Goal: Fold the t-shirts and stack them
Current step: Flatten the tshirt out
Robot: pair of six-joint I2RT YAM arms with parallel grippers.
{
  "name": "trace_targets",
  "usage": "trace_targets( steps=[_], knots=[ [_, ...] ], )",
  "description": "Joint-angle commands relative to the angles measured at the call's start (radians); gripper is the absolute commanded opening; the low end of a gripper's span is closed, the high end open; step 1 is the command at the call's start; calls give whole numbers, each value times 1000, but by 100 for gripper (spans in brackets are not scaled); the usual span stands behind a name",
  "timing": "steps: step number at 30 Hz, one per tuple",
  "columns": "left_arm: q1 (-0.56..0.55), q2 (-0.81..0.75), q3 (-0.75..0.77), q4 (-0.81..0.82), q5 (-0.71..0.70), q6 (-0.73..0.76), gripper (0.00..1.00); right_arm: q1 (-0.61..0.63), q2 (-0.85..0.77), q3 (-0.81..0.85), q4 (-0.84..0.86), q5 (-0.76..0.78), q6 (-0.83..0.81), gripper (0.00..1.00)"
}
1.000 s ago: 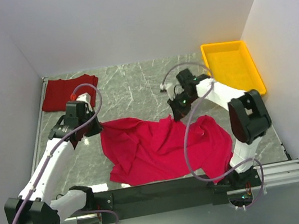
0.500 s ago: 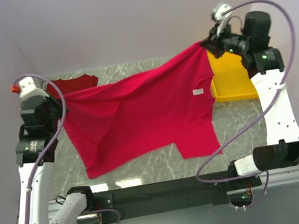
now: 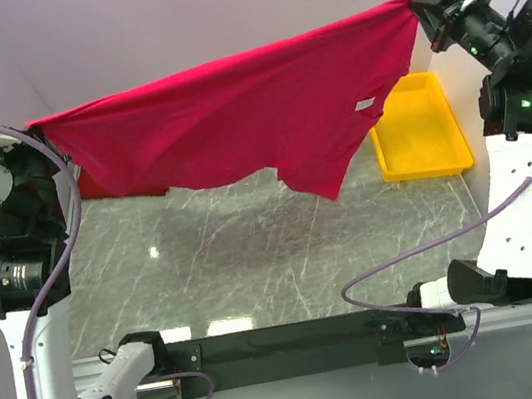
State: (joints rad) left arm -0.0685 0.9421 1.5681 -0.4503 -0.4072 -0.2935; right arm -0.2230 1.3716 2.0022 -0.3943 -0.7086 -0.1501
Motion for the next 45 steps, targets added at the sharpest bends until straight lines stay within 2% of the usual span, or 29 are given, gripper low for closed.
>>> trace_targets(
  steps=[1, 5, 8, 16, 26, 31, 34, 37, 39, 42, 45],
  knots=[
    [16, 14, 47, 29, 46, 51, 0, -44, -34, 27, 94, 8, 53, 0],
    [16, 26, 75, -11, 245, 34, 0, -47, -80, -14, 133, -35, 76, 0],
    [16, -5, 49, -19, 335, 63, 0, -50, -123, -51, 158, -52, 90, 0],
    [16, -110, 3, -8, 357, 145, 0, -67, -193, -60, 230, -54, 148, 0],
    [16, -256, -49, 120, 416, 232, 1, -96, -256, -23, 333, -34, 299, 0],
    [16, -247, -2, 113, 502, 228, 1, -98, -252, 29, 316, -61, 374, 0],
    [16, -212, 6, 61, 528, 203, 1, -98, -247, -22, 308, -58, 402, 0],
    [16, -191, -78, 38, 505, 185, 0, -92, -207, -108, 278, -77, 403, 0],
    [16, -175, -134, 41, 493, 174, 1, -66, -169, -169, 220, -72, 348, 0],
    [16, -135, -276, 93, 487, 145, 0, 28, -131, -291, 147, 7, 206, 0],
    [16, -77, -446, 159, 482, 120, 1, 114, -65, -448, 150, 92, 110, 0]
  ],
)
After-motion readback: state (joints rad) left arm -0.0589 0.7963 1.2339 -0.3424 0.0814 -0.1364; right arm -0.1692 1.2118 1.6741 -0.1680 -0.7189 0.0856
